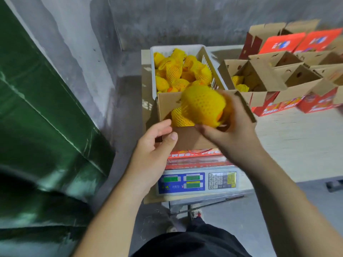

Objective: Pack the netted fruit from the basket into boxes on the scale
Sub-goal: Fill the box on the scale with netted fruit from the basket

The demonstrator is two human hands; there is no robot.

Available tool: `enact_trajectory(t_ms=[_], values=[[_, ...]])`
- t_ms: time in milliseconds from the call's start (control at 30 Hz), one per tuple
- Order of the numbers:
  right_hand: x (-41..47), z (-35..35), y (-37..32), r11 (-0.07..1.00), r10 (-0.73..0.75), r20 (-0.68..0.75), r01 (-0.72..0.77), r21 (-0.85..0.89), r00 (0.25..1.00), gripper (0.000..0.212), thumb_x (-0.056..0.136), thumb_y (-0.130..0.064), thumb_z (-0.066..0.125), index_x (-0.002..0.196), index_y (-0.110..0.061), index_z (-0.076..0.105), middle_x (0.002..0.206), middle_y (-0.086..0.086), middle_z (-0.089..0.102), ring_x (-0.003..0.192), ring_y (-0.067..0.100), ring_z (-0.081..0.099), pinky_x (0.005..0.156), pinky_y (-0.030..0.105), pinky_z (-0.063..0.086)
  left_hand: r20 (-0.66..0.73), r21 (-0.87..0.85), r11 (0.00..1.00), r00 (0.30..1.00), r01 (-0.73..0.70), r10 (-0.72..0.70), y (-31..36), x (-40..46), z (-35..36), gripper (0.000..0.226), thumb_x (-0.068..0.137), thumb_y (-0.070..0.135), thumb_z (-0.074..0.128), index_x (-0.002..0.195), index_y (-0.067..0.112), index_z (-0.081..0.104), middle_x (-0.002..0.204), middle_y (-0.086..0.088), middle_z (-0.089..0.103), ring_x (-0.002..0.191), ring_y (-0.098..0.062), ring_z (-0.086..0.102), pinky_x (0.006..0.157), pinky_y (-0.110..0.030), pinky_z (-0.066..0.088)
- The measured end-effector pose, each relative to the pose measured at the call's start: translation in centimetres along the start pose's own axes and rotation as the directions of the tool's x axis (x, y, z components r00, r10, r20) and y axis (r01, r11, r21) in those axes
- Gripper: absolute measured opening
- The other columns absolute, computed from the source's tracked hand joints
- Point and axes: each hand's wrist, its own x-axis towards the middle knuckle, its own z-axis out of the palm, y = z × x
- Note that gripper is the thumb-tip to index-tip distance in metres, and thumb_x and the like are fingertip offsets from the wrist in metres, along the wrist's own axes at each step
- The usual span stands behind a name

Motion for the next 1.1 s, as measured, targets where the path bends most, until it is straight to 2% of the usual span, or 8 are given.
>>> enact_trajectory(t_ms=[67, 200, 300, 367, 433, 533, 667, 1100], values=[[1.8, -2.0, 0.6, 0.972, -0.014, -0.114, -0.013, -0.234, 0.993, 0.096, 0.081, -0.031, 0.088, 0.158, -0.029, 0.031, 0.15, 0.002, 0.05, 0.133, 0.022, 0.054, 0.104, 0.044, 0.053, 0.016, 0.046, 0.999, 1.0, 0.022, -0.023, 0.3, 0.1, -0.1, 0.028, 0.101, 0.049, 0.061, 0.123, 0.065, 0.056, 0.126, 0.037, 0.063, 0.121, 0.0, 0.064, 0.081, -0.014, 0.054], [3.7, -4.8, 1.5, 0.786, 0.205, 0.006, -0.161, -0.596, 0.979, 0.094, 0.088, -0.043, 0.079, 0.163, -0.03, 0.024, 0.169, 0.009, 0.027, 0.15, 0.035, 0.034, 0.117, 0.052, 0.038, 0.002, 0.092, 0.995, 0.999, 0.043, -0.044, 0.3, 0.1, -0.3, 0.032, 0.104, 0.041, 0.058, 0.136, 0.048, 0.062, 0.126, 0.029, 0.067, 0.115, -0.004, 0.067, 0.091, -0.028, 0.057], [2.6, -4.0, 1.6, 0.861, 0.111, -0.035, -0.113, -0.496, 0.993, 0.067, 0.095, -0.032, 0.073, 0.155, -0.023, 0.044, 0.155, 0.007, 0.05, 0.134, 0.026, 0.054, 0.104, 0.033, 0.043, 0.017, 0.148, 0.989, 1.0, 0.019, -0.022, 0.5, 0.2, -0.4, 0.029, 0.105, 0.038, 0.058, 0.132, 0.044, 0.066, 0.118, 0.027, 0.071, 0.1, 0.003, 0.069, 0.073, -0.015, 0.055], [1.6, -2.7, 1.2, 0.902, 0.104, 0.006, -0.092, -0.421, 0.995, 0.057, 0.096, -0.033, 0.07, 0.149, -0.022, 0.051, 0.146, 0.003, 0.059, 0.13, 0.022, 0.058, 0.106, 0.04, 0.049, 0.012, 0.156, 0.988, 1.0, 0.013, -0.015, 0.6, 0.3, -0.6, 0.026, 0.105, 0.036, 0.059, 0.129, 0.042, 0.068, 0.114, 0.024, 0.072, 0.101, 0.004, 0.068, 0.071, -0.008, 0.052], [0.7, -1.5, 1.0, 0.913, 0.121, 0.112, -0.067, -0.402, 0.986, 0.053, 0.098, -0.038, 0.067, 0.147, -0.027, 0.053, 0.148, -0.003, 0.057, 0.133, 0.019, 0.055, 0.107, 0.044, 0.05, 0.001, 0.175, 0.985, 1.0, -0.003, 0.003, 0.8, 0.6, -0.7, 0.025, 0.105, 0.034, 0.06, 0.127, 0.04, 0.069, 0.112, 0.026, 0.073, 0.103, 0.006, 0.067, 0.074, -0.005, 0.05], [0.0, -0.5, 0.6, 0.924, 0.104, 0.268, 0.007, -0.383, 0.958, 0.05, 0.099, -0.045, 0.063, 0.147, -0.035, 0.051, 0.15, -0.012, 0.054, 0.129, 0.007, 0.053, 0.103, 0.033, 0.049, -0.011, 0.181, 0.983, 1.0, -0.008, 0.01, 1.1, 0.9, -0.7, 0.023, 0.105, 0.031, 0.061, 0.124, 0.04, 0.07, 0.112, 0.024, 0.073, 0.103, 0.004, 0.068, 0.076, -0.005, 0.049], [-0.1, -0.1, 0.0, 0.944, 0.089, 0.329, 0.025, -0.329, 0.94, 0.047, 0.1, -0.048, 0.061, 0.144, -0.039, 0.052, 0.145, -0.019, 0.056, 0.119, -0.002, 0.054, 0.094, 0.025, 0.051, -0.005, 0.171, 0.985, 1.0, 0.007, -0.007, 0.9, 0.9, -0.3, 0.024, 0.105, 0.032, 0.061, 0.127, 0.036, 0.07, 0.115, 0.019, 0.073, 0.101, 0.005, 0.068, 0.07, -0.006, 0.05], [0.2, 0.3, 0.0, 0.973, 0.09, 0.399, 0.005, -0.229, 0.913, 0.044, 0.101, -0.042, 0.061, 0.143, -0.033, 0.055, 0.135, -0.015, 0.062, 0.119, 0.004, 0.061, 0.099, 0.04, 0.058, -0.019, 0.227, 0.974, 1.0, 0.02, -0.016, 0.8, 1.1, 0.6, 0.026, 0.105, 0.034, 0.061, 0.13, 0.035, 0.069, 0.115, 0.024, 0.072, 0.104, 0.008, 0.066, 0.075, -0.003, 0.049]])
